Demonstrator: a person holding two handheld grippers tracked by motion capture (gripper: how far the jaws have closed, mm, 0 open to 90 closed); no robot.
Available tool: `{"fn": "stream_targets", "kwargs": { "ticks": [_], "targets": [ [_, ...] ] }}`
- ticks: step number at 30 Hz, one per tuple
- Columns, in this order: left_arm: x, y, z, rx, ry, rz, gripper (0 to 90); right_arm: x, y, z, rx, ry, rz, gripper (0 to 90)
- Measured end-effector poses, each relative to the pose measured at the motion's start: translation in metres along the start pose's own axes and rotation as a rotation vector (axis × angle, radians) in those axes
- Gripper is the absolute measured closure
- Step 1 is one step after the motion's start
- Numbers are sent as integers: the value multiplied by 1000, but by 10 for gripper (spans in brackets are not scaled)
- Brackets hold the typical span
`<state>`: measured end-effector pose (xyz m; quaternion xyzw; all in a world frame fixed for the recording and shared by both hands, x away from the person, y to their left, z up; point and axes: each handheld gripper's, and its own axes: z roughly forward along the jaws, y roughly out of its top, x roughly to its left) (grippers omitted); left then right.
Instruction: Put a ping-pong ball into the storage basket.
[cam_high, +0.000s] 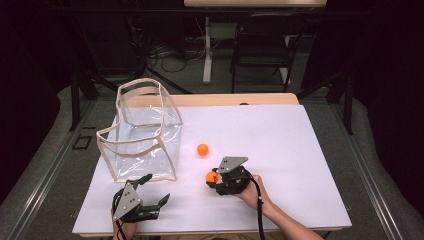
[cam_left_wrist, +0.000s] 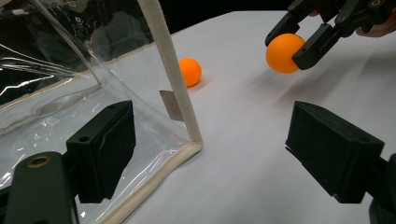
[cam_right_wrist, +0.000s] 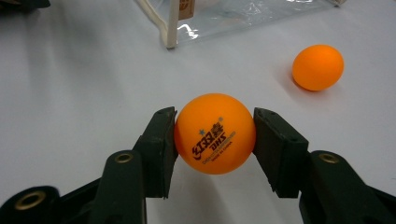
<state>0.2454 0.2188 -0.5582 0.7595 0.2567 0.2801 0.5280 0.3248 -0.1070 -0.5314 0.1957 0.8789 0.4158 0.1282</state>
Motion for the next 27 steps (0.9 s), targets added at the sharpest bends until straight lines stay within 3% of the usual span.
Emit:
{"fn": "stream_targets", "kwargs": {
  "ticks": [12,27],
  "targets": [
    [0,0,0,-1,-2,2,156,-7,-1,-5,-20,-36,10,505],
    [-1,1,-1,-1,-7,9,156,-13,2,-19,-95,-71,33,505]
  ]
}}
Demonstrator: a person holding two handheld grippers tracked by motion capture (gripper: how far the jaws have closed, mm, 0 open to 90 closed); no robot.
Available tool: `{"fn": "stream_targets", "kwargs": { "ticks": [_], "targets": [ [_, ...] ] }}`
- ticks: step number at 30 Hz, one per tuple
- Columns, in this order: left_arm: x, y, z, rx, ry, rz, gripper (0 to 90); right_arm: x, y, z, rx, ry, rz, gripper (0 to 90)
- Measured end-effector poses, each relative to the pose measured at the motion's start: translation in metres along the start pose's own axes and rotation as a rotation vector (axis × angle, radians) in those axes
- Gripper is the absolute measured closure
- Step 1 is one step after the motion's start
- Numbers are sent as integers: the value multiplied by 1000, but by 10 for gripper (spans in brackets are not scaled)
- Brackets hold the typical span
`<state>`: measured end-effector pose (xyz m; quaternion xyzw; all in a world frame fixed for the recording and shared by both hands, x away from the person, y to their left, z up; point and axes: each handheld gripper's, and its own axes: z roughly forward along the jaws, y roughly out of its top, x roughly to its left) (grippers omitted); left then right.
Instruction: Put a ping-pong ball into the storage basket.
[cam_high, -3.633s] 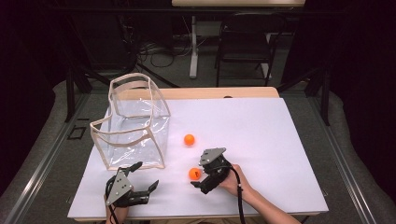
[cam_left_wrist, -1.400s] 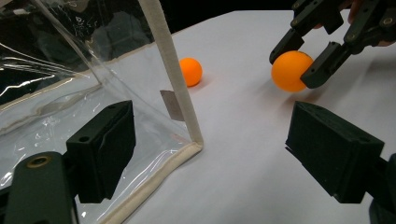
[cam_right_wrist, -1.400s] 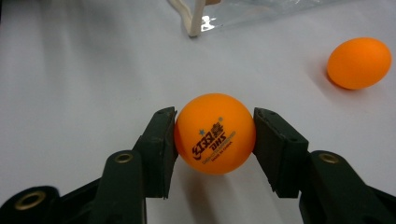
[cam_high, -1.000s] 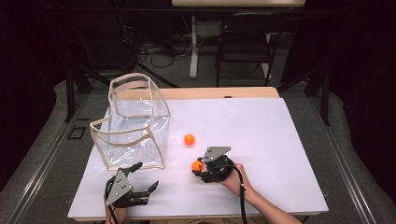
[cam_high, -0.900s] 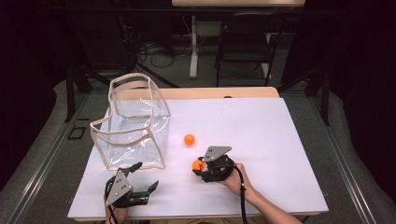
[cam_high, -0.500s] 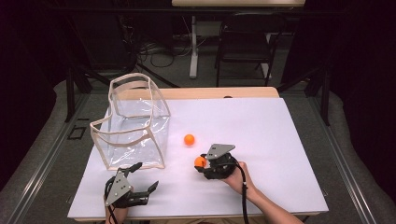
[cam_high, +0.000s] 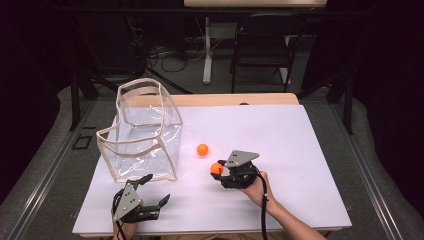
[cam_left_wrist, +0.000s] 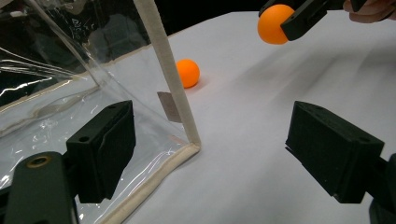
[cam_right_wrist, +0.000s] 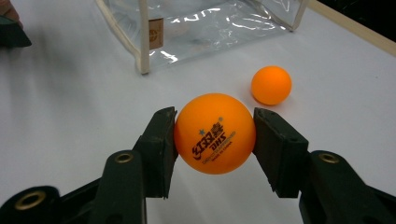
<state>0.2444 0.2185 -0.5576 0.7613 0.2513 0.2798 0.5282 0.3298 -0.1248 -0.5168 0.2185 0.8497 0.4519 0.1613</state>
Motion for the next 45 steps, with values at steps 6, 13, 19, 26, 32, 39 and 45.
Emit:
{"fn": "stream_targets", "kwargs": {
  "ticks": [6,13,19,26,32,39,45],
  "targets": [
    [1,0,1,-1,4,-7,156,-4,0,-2,-14,-19,9,505],
    [1,0,1,0,4,-5,156,-7,3,-5,-19,-32,11,505],
    [1,0,1,0,4,-4,156,-11,4,-7,-23,-49,14,505],
    [1,0,-1,-5,6,-7,156,-16,12,-7,-32,-63,13,506],
    [1,0,-1,-8,7,-9,156,-17,19,-6,-42,-62,2,506],
    [0,1,0,-7,5,0,156,-17,25,-1,-48,-61,-12,506],
    [-1,1,0,-9,5,0,156,-20,29,1,-55,-56,-15,506]
  ]
}}
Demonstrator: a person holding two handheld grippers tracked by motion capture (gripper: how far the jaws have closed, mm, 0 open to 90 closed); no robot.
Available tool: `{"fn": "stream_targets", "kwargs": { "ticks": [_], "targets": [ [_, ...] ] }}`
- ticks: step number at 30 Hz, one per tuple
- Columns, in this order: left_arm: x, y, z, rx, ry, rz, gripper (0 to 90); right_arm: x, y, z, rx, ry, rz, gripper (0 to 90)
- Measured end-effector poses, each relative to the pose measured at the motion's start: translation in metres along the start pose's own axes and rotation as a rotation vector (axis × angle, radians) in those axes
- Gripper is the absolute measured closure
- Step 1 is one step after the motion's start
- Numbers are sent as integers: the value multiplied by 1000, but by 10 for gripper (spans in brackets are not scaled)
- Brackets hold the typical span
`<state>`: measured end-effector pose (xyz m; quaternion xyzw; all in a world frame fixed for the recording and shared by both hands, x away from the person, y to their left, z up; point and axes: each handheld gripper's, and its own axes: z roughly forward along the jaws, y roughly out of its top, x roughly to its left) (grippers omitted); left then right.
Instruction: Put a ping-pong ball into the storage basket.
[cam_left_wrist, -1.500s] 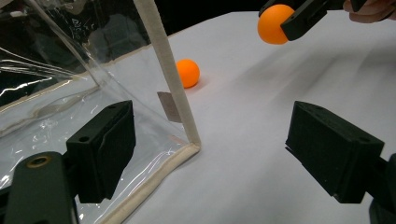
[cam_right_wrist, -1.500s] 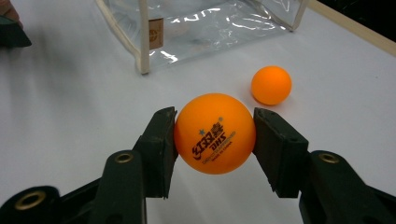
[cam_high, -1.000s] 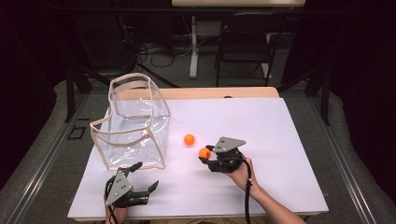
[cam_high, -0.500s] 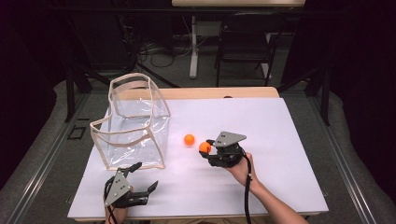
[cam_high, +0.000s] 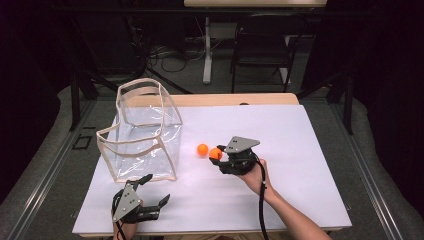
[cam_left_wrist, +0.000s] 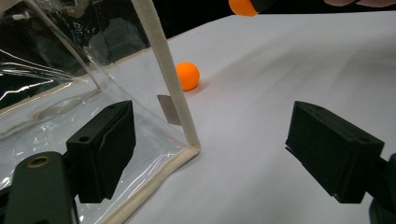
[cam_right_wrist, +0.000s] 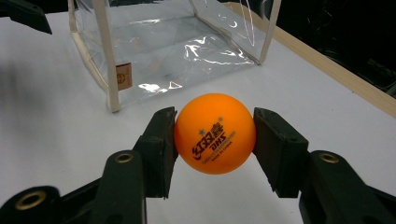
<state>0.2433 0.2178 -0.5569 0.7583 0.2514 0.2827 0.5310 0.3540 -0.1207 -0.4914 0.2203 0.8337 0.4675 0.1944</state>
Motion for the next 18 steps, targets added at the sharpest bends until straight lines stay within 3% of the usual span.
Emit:
{"fn": "stream_targets", "kwargs": {
  "ticks": [9,18],
  "targets": [
    [-2,1,2,-2,0,4,156,-4,7,4,-9,3,5,506],
    [-1,0,1,0,-5,5,156,-1,19,8,-6,7,-22,506]
  ]
}}
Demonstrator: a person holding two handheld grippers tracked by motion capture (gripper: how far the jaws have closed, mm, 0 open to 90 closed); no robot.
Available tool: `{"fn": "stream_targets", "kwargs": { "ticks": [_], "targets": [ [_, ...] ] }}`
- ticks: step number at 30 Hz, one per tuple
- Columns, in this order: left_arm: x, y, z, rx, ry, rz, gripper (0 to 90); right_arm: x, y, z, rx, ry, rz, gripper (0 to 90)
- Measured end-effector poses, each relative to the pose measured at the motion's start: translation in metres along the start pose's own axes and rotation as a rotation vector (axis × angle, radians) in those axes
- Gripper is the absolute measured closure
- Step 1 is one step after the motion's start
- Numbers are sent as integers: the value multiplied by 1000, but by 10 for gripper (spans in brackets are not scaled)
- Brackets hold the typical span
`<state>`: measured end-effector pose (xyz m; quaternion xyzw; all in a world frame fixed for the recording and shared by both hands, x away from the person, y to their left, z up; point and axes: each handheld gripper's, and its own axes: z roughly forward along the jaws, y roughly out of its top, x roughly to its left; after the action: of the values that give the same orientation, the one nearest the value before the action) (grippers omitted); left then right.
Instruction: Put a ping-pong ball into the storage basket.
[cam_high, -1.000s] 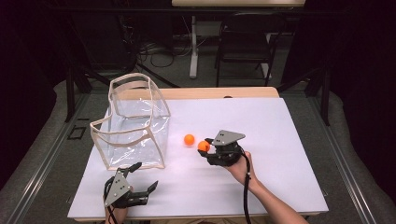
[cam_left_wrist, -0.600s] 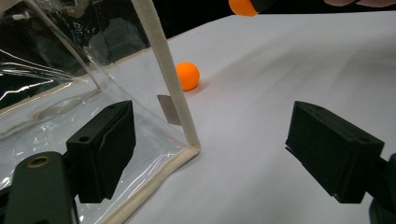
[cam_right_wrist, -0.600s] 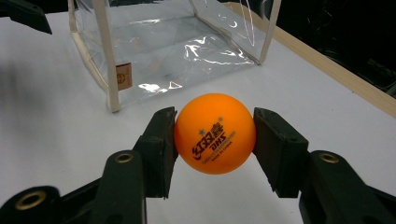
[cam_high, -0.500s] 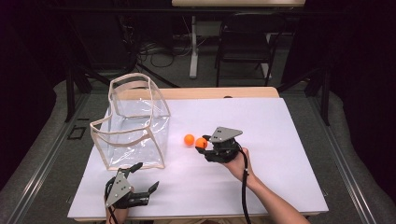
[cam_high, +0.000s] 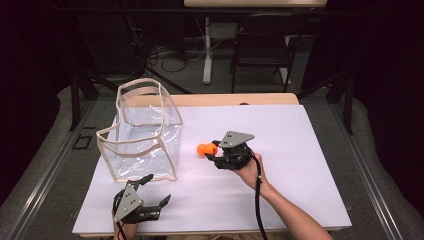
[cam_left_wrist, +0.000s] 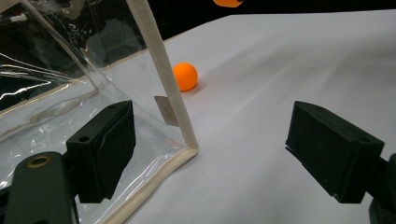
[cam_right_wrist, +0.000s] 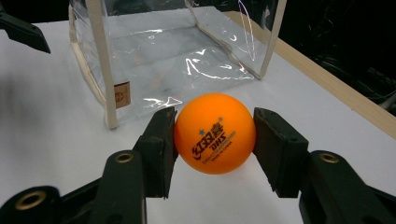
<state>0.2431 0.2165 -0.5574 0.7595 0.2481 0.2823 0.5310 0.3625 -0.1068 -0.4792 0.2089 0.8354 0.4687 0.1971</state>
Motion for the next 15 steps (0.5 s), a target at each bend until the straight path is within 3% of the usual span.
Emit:
{"fn": "stream_targets", "kwargs": {
  "ticks": [15],
  "targets": [
    [1,0,-2,-6,4,2,156,1,12,6,10,11,-27,506]
  ]
}}
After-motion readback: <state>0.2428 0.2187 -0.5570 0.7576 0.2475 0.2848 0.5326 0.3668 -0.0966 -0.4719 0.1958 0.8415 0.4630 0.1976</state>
